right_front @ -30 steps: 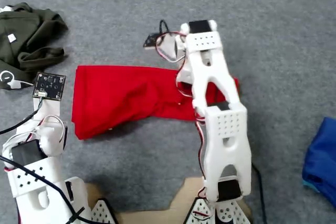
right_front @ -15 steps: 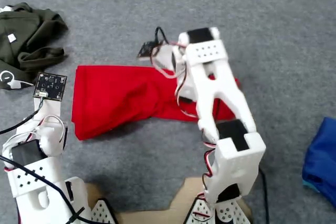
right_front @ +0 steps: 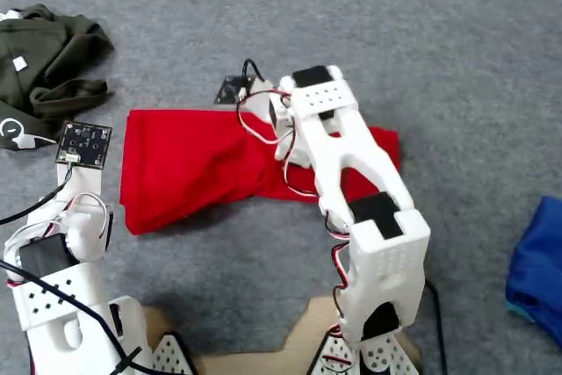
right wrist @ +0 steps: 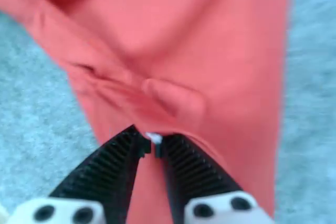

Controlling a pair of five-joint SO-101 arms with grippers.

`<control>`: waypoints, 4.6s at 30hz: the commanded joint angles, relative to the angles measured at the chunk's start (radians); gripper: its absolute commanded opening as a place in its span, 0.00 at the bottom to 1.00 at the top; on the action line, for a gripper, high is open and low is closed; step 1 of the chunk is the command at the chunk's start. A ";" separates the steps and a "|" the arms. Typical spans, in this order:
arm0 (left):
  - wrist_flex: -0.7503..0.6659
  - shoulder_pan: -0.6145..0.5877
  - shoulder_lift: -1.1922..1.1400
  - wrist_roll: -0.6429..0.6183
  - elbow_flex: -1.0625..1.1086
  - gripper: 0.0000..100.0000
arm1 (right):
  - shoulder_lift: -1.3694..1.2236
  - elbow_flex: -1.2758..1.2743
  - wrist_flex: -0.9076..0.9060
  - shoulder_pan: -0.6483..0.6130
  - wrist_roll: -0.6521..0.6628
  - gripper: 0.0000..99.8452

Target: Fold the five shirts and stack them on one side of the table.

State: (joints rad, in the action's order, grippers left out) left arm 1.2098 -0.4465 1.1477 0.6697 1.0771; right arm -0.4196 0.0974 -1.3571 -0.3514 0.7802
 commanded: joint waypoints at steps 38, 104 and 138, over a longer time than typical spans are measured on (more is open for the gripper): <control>0.411 0.072 -0.951 -0.269 -1.017 0.08 | 0.239 0.398 -0.417 0.205 -0.006 0.03; 0.460 0.235 -1.952 -0.445 -1.669 0.10 | 0.236 0.248 -0.420 0.143 -0.146 0.03; 0.549 0.238 -1.988 -0.442 -1.936 0.02 | 0.234 0.246 -0.417 0.148 -0.143 0.03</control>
State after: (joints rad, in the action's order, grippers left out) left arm 1.7469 -0.2163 -0.8562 0.2340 -0.7979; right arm -0.2386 0.3445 -1.7637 -0.1949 0.6452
